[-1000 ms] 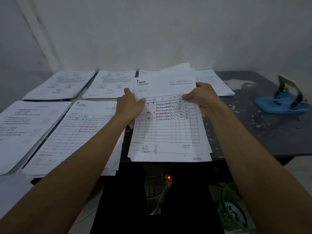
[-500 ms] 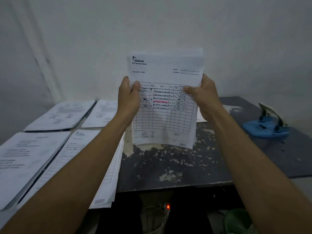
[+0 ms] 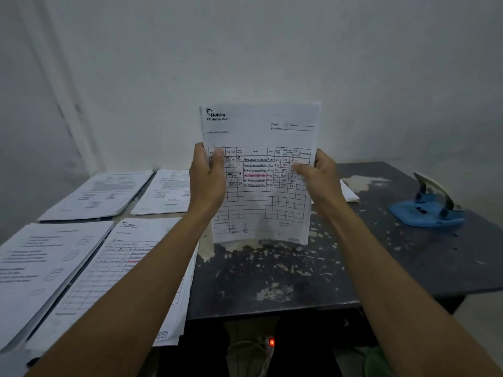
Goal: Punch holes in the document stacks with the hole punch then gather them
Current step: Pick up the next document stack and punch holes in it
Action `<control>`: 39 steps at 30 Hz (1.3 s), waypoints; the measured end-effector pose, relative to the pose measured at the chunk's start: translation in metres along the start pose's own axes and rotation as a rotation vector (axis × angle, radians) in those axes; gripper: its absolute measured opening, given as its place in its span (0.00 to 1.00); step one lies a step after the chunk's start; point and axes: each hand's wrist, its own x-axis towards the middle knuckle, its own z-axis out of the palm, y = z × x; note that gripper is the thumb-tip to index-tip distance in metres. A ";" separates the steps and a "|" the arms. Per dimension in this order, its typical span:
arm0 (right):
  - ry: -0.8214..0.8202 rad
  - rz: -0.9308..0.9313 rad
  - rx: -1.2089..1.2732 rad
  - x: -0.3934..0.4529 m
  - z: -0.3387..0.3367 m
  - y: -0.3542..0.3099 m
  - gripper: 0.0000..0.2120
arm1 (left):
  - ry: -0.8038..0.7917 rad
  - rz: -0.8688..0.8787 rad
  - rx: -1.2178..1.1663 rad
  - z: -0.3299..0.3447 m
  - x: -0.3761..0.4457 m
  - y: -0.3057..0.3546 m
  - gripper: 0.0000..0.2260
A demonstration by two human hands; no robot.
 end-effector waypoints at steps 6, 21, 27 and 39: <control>0.036 0.032 0.036 0.000 -0.001 0.000 0.08 | 0.016 -0.023 -0.045 -0.007 0.001 0.000 0.10; 0.180 -0.570 -0.355 0.007 0.004 -0.056 0.42 | -0.048 -0.003 -0.092 -0.008 0.000 0.008 0.11; 0.105 -0.634 -0.726 0.008 0.005 -0.061 0.31 | -0.050 -0.003 -0.109 -0.007 -0.005 0.007 0.11; 0.041 0.051 -0.049 0.005 0.004 0.000 0.11 | -0.028 -0.014 -0.101 -0.008 -0.009 -0.005 0.10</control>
